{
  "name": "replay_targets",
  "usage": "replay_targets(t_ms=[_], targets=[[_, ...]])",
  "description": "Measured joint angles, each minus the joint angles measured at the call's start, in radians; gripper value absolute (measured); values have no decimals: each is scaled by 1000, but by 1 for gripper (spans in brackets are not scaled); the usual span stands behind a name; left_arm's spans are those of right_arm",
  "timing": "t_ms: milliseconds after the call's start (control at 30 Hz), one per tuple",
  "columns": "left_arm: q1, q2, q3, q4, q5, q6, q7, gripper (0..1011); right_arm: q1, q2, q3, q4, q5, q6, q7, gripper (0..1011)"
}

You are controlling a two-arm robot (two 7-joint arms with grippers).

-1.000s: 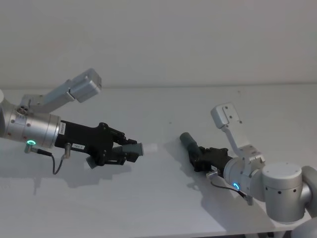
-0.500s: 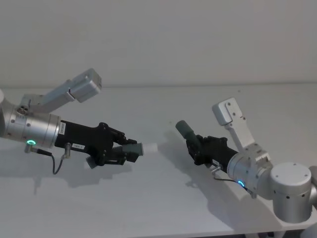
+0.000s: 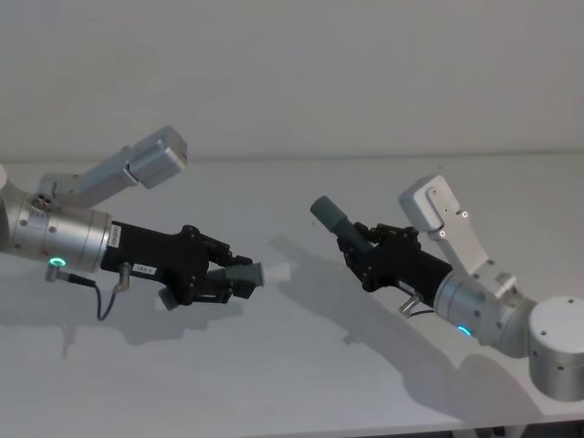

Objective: Use both hands to pick up one end of the pipe from the table, align the ends, and insert them.

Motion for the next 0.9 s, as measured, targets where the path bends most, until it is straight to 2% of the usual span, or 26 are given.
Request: replay_targets(t_ms=[133,333,367,433,533,633,867,900], targets=[[0,0,0,0,0,0,0,357,10,32,-9,7,-5,-88,50,274],[0,0,0,0,0,0,0,357,25,68,-18,22,-6,-189,109,267],[0,0,0,0,0,0,0,357,30,78,-20,26,-6,-221,128,266],[0,0,0,0,0,0,0,357,35,88,-23,30,-6,-244,144,268],[0,0,0,0,0,0,0,357,50,112,-29,44,-2,-321,193,267],[0,0,0,0,0,0,0,357,59,126,-33,52,1,-364,221,267],[0,0,0,0,0,0,0,357,99,172,-48,89,17,-512,323,268],[0,0,0,0,0,0,0,357,99,172,-48,89,17,-512,323,268]])
